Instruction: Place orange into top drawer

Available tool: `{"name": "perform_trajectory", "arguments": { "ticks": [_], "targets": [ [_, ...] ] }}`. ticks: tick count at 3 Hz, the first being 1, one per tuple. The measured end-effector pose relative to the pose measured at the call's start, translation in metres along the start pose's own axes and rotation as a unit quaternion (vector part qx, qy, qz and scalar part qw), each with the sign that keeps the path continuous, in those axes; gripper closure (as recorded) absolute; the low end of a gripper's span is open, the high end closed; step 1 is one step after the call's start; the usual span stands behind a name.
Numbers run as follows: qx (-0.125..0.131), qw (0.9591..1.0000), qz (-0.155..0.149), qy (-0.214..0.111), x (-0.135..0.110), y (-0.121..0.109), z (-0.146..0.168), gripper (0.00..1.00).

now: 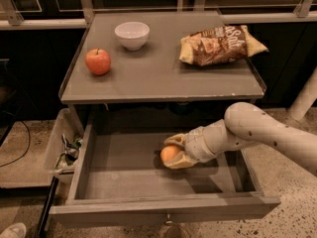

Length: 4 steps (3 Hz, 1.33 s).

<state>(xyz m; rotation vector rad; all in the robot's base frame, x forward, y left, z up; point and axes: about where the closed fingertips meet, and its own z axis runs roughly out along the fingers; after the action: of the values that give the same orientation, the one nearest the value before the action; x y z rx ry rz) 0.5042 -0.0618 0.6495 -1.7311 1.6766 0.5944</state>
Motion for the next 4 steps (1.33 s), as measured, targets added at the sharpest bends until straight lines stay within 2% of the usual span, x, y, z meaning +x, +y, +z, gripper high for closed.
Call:
{"name": "perform_trajectory", "arguments": {
  "ticks": [1, 2, 4],
  "targets": [
    [0.007, 0.9999, 0.013, 0.003, 0.0003, 0.0127, -0.0047, 1.0],
    [0.007, 0.9999, 0.013, 0.004, 0.0008, 0.0135, -0.0047, 0.81],
    [0.007, 0.9999, 0.013, 0.004, 0.0008, 0.0135, -0.0047, 0.36]
  ]
}}
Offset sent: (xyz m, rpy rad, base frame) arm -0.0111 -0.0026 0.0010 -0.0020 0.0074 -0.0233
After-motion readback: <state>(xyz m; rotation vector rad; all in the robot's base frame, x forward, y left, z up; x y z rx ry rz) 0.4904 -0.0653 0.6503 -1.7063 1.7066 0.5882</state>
